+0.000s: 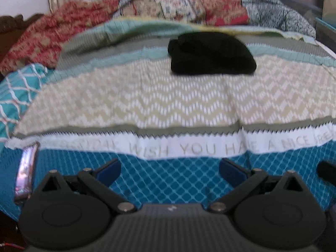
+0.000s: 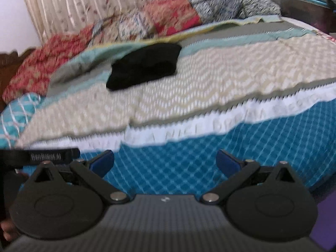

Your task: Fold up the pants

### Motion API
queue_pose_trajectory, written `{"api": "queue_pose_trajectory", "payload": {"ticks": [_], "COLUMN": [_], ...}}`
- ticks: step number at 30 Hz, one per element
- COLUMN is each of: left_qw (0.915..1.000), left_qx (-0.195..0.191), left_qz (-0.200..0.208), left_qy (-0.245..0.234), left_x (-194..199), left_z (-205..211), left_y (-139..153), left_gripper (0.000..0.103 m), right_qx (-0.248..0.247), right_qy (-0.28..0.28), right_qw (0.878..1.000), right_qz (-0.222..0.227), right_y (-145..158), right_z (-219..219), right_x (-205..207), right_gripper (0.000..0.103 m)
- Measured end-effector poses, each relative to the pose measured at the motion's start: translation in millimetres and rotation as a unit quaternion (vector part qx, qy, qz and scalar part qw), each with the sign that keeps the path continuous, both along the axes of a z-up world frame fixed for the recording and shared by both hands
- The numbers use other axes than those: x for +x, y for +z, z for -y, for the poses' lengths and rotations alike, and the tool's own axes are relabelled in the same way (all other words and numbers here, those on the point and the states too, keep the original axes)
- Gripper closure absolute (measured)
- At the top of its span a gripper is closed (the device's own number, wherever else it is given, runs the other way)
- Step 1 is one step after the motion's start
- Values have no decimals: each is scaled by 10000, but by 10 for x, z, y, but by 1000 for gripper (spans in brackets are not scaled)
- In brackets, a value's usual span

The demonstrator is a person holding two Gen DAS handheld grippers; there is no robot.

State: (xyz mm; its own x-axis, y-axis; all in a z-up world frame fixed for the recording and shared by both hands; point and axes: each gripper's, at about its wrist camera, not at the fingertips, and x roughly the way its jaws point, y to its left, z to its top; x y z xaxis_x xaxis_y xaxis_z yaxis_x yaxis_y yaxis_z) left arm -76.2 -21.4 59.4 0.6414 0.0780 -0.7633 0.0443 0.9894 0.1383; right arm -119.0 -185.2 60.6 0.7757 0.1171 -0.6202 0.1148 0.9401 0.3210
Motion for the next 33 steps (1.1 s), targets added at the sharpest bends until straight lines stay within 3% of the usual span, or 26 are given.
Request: {"api": "queue_pose_trajectory", "payload": {"ticks": [5,10,18,33], "left_qw": [9998,9994,9997,9986], "left_qx": [-79,102,62,-64], "left_qz": [200,329,178,-434], "left_qy": [-48,13,179,297], "left_x": [-29,-74,-107,-140], "left_z": [44,80,18,-143], "left_y": [200,330,403,191], "left_gripper": [0,0,0,0], "right_qx": [148,271,221,567], "right_qy": [-48,54,90,235], "right_qw": [9995,9988,9976,9980], "right_qz": [268,411,648,-116], "right_y": [246,363,482,201], "right_z": [20,-40,-85,-250], "right_x": [15,-14,-57,-35], "right_gripper": [0,0,0,0]}}
